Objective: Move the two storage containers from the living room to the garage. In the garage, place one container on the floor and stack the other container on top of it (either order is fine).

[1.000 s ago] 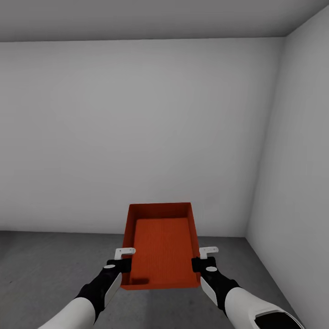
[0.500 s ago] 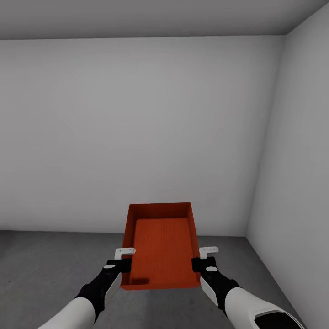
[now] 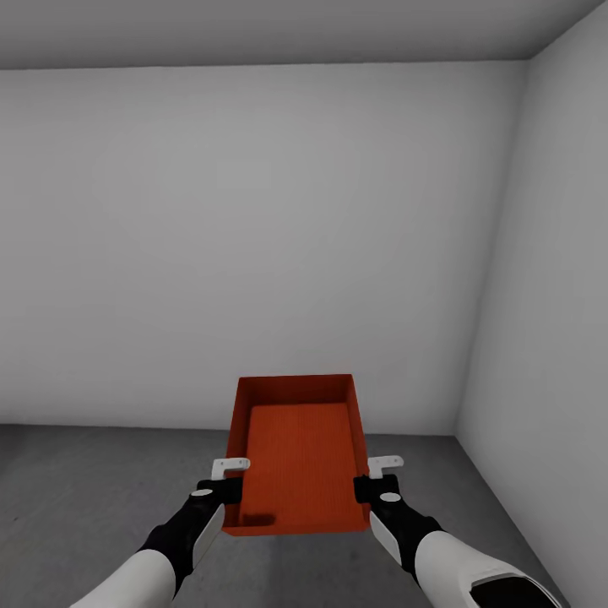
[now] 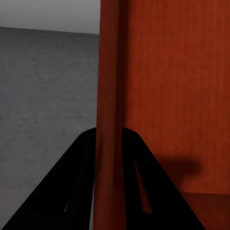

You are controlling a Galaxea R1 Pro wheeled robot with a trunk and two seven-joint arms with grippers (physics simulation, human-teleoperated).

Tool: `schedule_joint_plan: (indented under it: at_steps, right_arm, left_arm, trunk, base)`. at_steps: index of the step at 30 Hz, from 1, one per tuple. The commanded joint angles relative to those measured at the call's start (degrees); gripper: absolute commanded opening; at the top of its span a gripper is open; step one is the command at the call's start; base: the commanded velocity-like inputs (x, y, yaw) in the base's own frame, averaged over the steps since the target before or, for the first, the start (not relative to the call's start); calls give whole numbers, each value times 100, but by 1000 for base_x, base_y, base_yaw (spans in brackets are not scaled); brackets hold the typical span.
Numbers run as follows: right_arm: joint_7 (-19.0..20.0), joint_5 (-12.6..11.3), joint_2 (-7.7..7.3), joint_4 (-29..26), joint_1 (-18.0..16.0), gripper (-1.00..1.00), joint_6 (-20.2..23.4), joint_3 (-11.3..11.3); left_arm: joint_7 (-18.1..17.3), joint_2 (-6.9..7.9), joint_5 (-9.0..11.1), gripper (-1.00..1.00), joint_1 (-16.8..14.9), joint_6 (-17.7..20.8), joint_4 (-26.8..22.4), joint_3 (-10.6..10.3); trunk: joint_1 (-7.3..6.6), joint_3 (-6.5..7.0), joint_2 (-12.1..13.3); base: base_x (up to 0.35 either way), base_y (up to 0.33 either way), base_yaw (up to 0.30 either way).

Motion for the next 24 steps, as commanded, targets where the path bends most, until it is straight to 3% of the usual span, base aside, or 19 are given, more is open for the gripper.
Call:
schedule_joint_plan:
  at_steps: [1,24]
  right_arm:
    - [-180,81,-4,-16,-10,-100,-136,-337]
    - [-175,81,-17,-16,-10,-100,-136,-346]
  left_arm:
    - [122,7,-7,-100,0,43,-2,275]
    - [122,2,-7,-100,0,43,-2,276]
  trunk:
    - [23,-26,-48]
    - [528,-439,-971]
  base:
    - [0,0,0]
    - [0,0,0]
